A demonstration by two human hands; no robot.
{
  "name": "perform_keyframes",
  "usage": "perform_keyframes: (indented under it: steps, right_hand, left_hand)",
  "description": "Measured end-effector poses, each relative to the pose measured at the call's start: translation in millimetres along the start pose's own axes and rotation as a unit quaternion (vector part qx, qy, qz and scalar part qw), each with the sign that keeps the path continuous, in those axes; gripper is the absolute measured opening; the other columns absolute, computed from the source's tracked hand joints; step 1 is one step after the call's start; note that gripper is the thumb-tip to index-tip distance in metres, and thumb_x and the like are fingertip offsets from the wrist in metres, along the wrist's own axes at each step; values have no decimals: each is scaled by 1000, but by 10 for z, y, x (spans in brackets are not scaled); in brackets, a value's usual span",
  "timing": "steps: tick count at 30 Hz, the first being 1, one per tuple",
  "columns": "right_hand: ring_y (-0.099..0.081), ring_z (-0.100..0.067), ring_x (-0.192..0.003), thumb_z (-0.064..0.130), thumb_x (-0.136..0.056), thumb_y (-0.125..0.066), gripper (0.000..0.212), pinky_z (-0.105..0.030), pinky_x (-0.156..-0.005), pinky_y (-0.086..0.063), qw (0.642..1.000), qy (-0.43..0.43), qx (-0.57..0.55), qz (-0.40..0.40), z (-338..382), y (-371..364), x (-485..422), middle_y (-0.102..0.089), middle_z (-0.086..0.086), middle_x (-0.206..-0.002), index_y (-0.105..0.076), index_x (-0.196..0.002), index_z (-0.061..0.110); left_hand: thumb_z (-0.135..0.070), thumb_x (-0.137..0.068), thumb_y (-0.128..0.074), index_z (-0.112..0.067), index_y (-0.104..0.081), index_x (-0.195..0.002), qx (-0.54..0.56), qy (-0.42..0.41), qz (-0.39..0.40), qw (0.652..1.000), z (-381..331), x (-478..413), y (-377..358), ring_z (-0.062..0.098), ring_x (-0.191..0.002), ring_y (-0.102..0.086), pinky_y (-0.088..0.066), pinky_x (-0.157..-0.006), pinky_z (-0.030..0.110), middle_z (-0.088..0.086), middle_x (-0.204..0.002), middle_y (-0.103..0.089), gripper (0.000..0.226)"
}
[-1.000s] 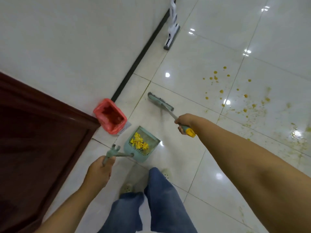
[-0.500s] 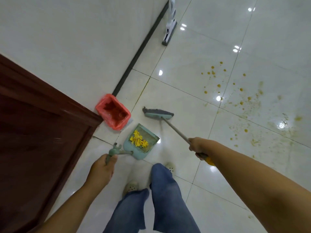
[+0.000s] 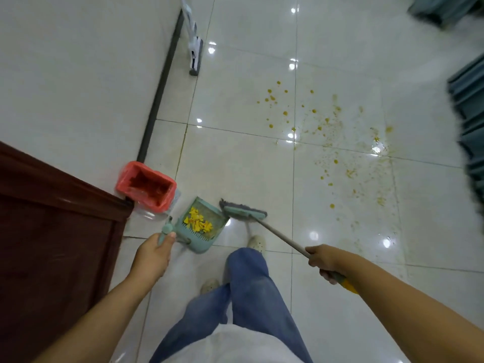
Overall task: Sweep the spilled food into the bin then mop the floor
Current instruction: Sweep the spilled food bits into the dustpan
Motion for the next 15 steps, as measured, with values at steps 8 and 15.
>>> perform_keyframes:
  steps: [8,15]
  right_hand:
    - [-38,-12,-44,7,-98,-43,31,-17,-40,-38,956,-48,-291,11,-599,-309,165,-43,-8,-62,-49,-128,12]
    - [-39,-11,-26,16,-98,-51,17,-15,-29,-38,898,-85,-427,61,-234,-576,-44,-43,-8,-52,-49,-93,0]
  left_hand:
    - [-29,-96,-50,-10,-42,-60,-40,-33,25,998,163,50,131,22,-45,-40,-31,-49,32,6,-49,-45,41]
    - [-33,-95,-49,-11,-44,-63,-49,-14,30,998,298,47,143,21,-43,-38,-30,-43,26,6,-51,-44,39]
Point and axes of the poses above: each hand's wrist, its own x-axis away from the middle knuckle, its own y-axis out of the back of the hand, z = x × y, the point moved 5 cm from there along -x, towards the middle knuckle
